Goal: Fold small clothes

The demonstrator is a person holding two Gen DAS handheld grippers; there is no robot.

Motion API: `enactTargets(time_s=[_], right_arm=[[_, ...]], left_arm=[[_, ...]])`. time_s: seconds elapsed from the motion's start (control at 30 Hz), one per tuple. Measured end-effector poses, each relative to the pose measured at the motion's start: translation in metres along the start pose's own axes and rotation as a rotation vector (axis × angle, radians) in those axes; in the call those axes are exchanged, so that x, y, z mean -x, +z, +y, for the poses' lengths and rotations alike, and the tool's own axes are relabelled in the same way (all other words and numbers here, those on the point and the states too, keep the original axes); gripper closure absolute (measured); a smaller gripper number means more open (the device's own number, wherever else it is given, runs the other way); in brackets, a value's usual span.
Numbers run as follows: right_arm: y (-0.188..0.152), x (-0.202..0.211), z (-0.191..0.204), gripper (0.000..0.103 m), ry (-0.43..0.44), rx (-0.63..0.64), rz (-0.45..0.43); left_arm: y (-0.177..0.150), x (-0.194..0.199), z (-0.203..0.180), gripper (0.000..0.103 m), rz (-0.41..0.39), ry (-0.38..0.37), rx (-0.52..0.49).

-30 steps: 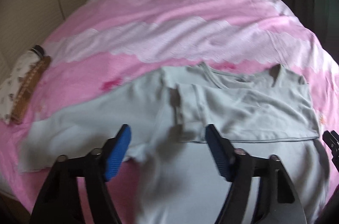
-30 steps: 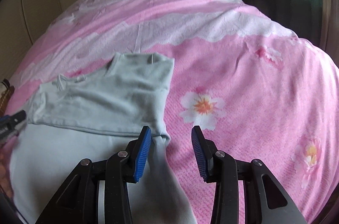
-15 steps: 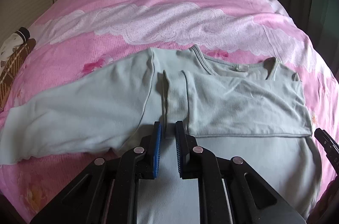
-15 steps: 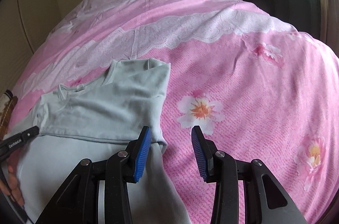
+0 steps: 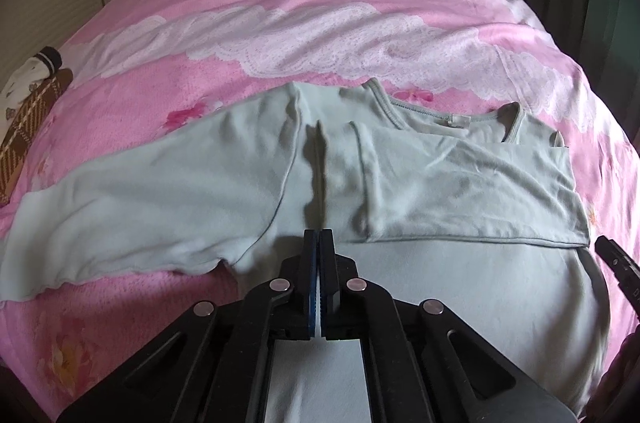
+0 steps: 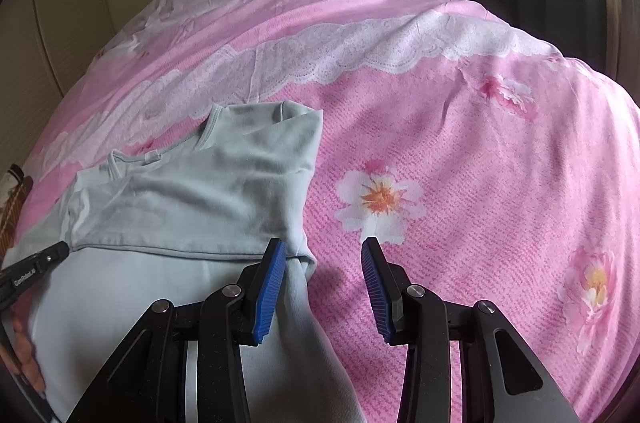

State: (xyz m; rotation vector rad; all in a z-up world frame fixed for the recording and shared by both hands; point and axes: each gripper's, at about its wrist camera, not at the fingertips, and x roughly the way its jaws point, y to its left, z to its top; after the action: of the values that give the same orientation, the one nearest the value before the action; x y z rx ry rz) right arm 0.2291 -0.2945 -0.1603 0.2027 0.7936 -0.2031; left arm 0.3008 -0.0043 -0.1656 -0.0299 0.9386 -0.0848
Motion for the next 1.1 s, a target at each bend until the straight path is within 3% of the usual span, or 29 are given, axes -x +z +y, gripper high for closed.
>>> enactTargets(time_s=[0.07,0.13,0.23,0.33,0.47,0.7,0.9,1.1], right_arm=[[0.002,0.005,0.001,0.063,0.009,-0.005,-0.009],[0.005,0.012,0.004,0.063,0.019,-0.004,-0.019],[0.01,0.024,0.015,0.063,0.037,0.009,-0.04],[0.012,0.034,0.035,0.055,0.06,0.027,-0.06],[0.012,0.043,0.074,0.054,0.105,0.061,-0.077],[-0.006,0.059,0.172,0.055,0.208,0.157,-0.096],[-0.029,0.069,0.247,0.055,0.285,0.24,-0.095],[-0.044,0.073,0.282,0.055,0.288,0.299,-0.102]], left_arm=[[-0.001,0.005,0.003,0.096,-0.008,-0.002,0.006],[-0.002,0.013,0.008,0.083,-0.016,0.002,0.012],[-0.005,0.028,0.023,0.072,-0.034,0.009,0.028],[-0.009,0.045,0.05,0.064,-0.05,0.05,0.035],[-0.016,0.067,0.103,0.062,-0.067,0.102,0.077],[-0.034,0.096,0.228,0.063,-0.098,0.157,0.244],[-0.049,0.089,0.286,0.064,-0.084,0.066,0.346],[-0.055,0.066,0.297,0.069,-0.063,-0.081,0.423]])
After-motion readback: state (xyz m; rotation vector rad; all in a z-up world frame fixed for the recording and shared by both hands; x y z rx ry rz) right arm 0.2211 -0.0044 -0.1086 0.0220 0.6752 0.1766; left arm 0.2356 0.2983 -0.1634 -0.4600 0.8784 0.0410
